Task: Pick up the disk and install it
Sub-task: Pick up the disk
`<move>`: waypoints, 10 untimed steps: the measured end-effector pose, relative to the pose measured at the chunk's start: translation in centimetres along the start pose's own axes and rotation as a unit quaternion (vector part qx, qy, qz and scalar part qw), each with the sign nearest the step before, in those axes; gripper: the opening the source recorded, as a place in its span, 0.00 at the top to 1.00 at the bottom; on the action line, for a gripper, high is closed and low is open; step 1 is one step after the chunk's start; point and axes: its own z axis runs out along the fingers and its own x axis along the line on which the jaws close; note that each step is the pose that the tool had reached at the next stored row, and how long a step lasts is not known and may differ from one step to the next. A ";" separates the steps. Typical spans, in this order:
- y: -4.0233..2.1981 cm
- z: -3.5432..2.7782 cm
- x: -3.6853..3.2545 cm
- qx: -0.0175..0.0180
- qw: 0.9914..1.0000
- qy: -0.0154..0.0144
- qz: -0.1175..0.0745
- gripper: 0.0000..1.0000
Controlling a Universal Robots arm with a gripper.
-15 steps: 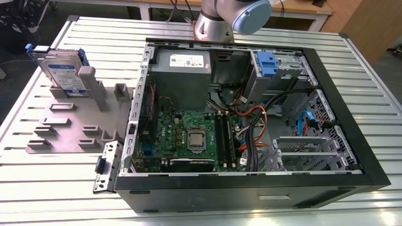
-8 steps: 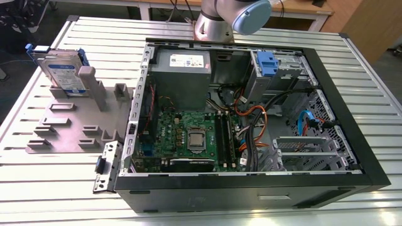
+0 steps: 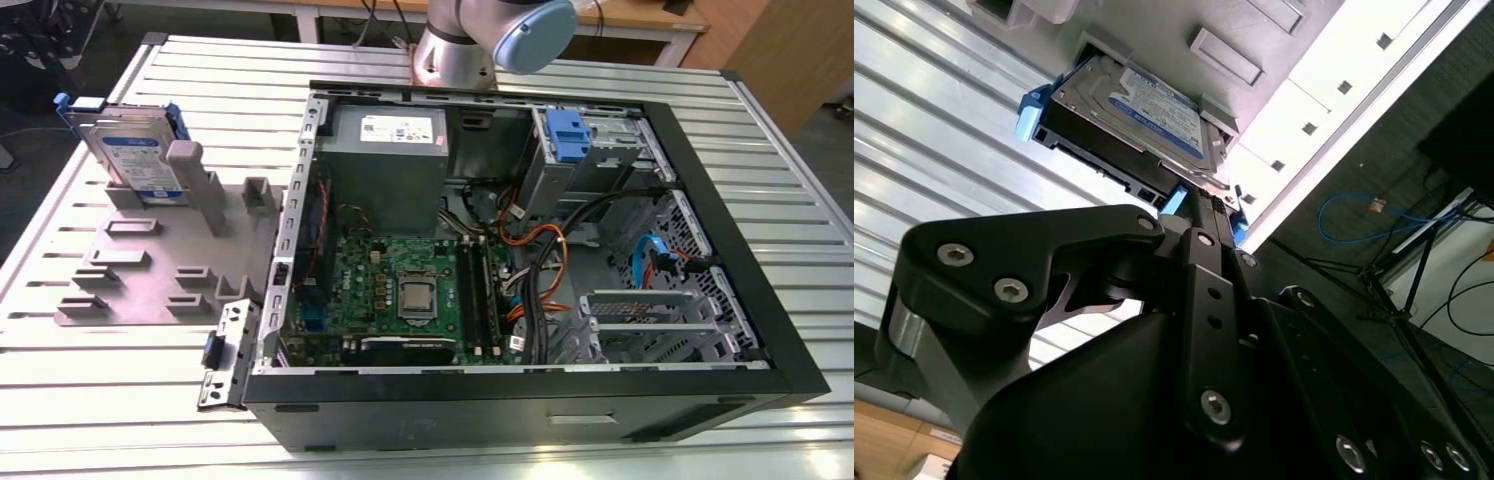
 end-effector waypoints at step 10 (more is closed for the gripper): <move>0.00 0.00 0.00 0.000 1.000 0.001 -0.013 0.89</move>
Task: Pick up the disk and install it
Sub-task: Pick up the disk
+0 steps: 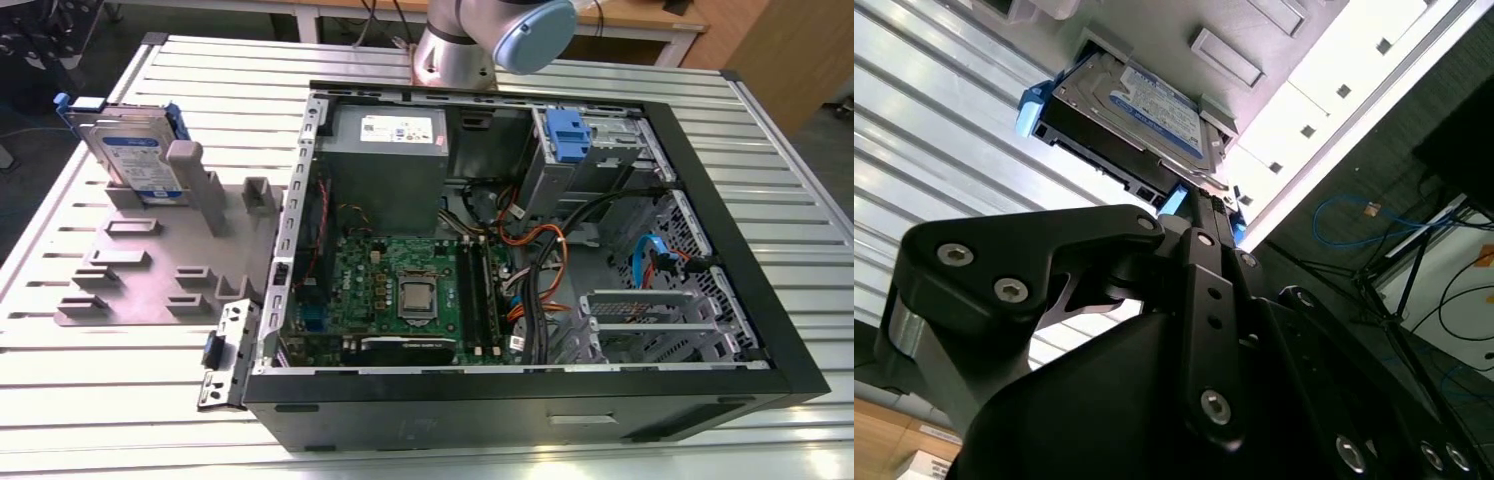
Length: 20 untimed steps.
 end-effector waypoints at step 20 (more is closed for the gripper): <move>0.00 0.00 0.01 0.000 0.998 0.003 -0.065 0.89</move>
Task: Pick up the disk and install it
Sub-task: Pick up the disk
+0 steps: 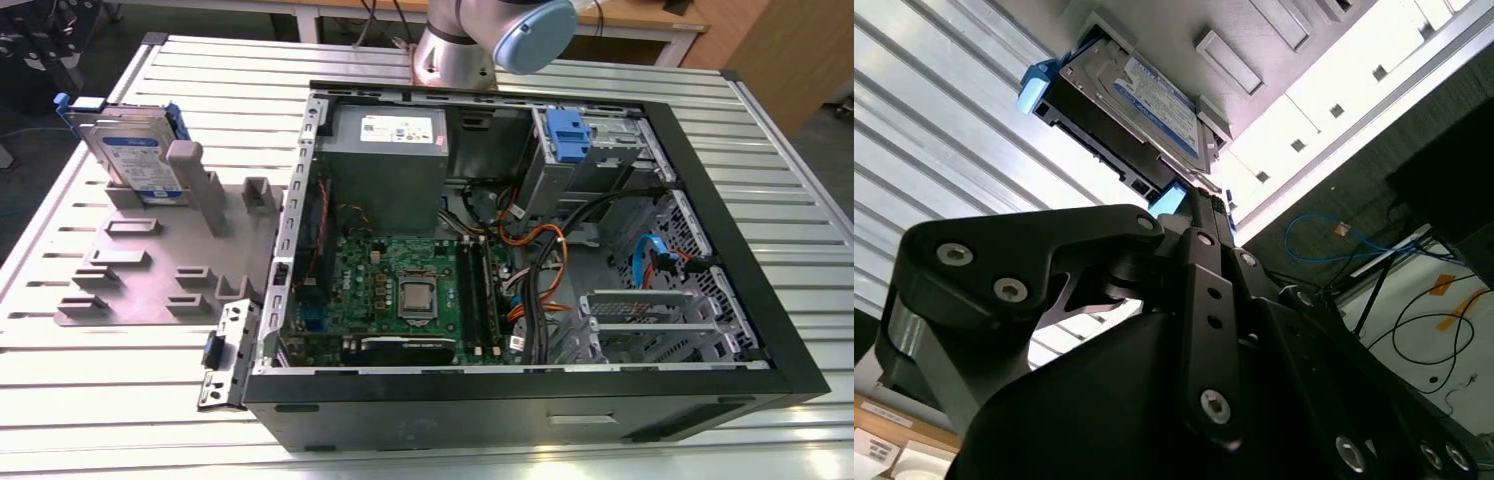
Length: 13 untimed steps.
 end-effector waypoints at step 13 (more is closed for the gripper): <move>0.00 0.00 0.00 0.000 1.000 0.000 -0.002 0.89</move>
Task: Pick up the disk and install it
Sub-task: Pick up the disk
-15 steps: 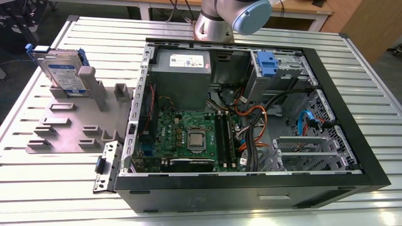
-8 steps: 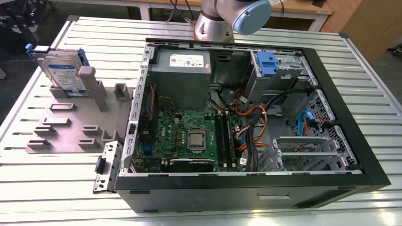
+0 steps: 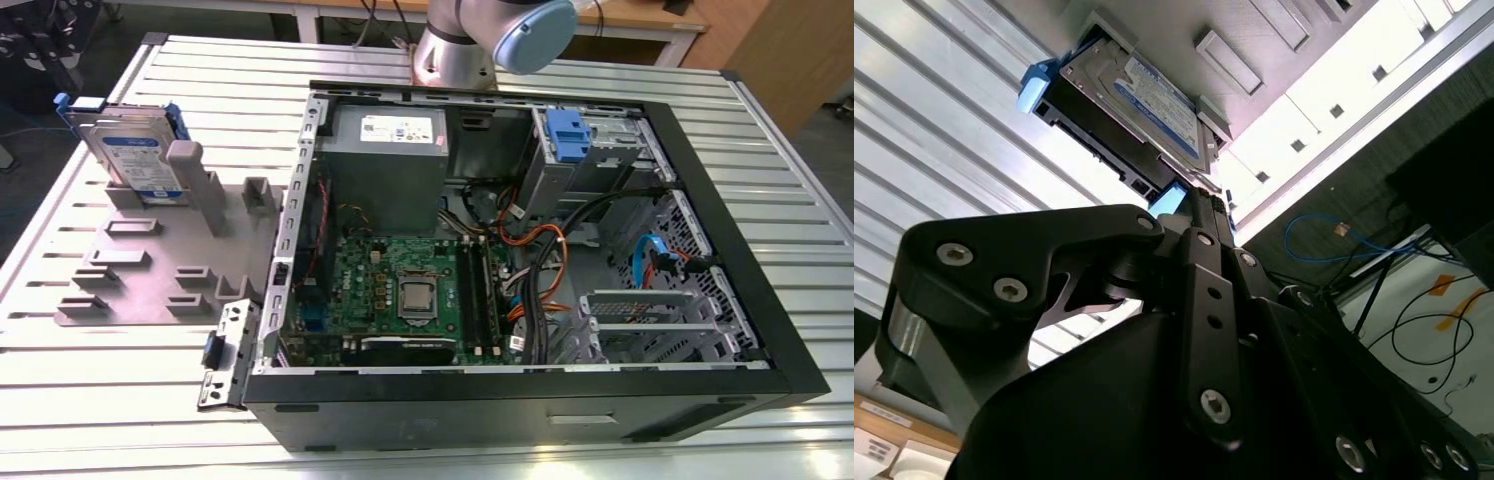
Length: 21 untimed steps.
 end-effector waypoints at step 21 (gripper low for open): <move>0.01 0.00 0.03 0.000 0.997 0.004 -0.071 0.89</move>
